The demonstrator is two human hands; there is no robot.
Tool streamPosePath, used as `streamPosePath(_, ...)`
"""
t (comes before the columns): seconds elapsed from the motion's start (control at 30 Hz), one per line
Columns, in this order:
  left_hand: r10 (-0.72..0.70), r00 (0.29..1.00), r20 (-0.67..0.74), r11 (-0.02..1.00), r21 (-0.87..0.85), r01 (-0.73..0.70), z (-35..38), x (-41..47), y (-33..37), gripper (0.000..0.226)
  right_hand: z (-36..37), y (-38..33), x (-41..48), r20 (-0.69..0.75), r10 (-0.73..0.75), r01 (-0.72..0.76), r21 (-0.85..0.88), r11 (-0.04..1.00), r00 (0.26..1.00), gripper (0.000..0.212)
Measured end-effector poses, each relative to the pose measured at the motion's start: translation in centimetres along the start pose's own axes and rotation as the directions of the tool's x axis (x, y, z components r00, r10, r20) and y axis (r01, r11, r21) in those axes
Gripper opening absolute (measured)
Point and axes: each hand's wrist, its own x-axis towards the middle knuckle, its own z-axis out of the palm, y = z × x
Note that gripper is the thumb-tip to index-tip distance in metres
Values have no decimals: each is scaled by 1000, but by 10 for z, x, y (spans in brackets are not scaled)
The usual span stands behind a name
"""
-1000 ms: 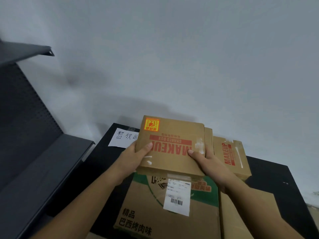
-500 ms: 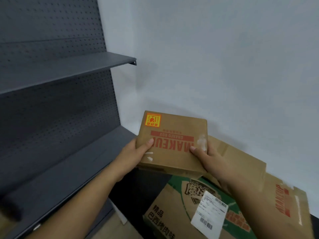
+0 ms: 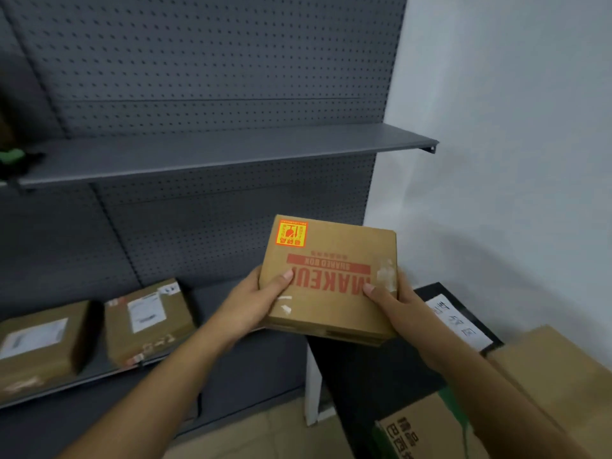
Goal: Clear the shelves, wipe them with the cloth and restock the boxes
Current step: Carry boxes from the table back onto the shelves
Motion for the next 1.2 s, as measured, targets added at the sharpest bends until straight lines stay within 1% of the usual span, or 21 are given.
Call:
streamPosePath(0.07,-19,997,-78,1000,-12,18,-33,-15,-8,49,34,-20,4,70,-34,36,-25,999,997,80)
streamPosePath(0.13,-35,986,-163,999,-19,33,-71,-32,-19,48,73,-39,6,136,-87,92,-31,995,987,70)
streamPosePath(0.23,-63,965,-255,998,-45,53,-131,-64,-43,52,137,-64,-1,235,-131,151,-66,986,963,65)
streamPosePath(0.3,-91,948,-304,995,-73,72,-171,-90,-58,54,180,-77,-8,313,-142,168,-59,984,939,61)
streamPosePath(0.43,-107,904,-414,993,-89,76,-252,-144,-76,45,267,-115,-27,438,-177,222,-55,973,881,50)
streamPosePath(0.53,-123,866,-484,991,-108,80,-306,-187,-90,45,330,-139,-45,524,-208,272,-46,961,826,54)
streamPosePath(0.63,-137,822,-553,988,-141,69,-356,-229,-107,48,390,-161,-70,580,-244,322,-34,946,777,58)
streamPosePath(0.73,-134,778,-613,985,-167,38,-396,-269,-118,46,441,-185,-95,629,-277,373,-23,928,726,57)
streamPosePath(0.83,-134,732,-668,983,-182,13,-428,-303,-125,42,489,-206,-113,669,-299,424,-27,905,680,62)
streamPosePath(0.93,-148,678,-720,981,-195,7,-460,-333,-135,56,533,-225,-130,707,-316,464,-20,886,633,68)
streamPosePath(1.0,-148,639,-755,983,-184,11,-477,-351,-140,54,558,-238,-139,726,-331,492,-12,870,602,65)
streamPosePath(1.13,-138,566,-813,985,-174,-10,-508,-375,-146,49,607,-260,-151,774,-358,523,41,851,522,54)
streamPosePath(1.2,-130,534,-836,985,-171,-28,-524,-382,-150,46,632,-270,-153,790,-382,543,73,836,481,54)
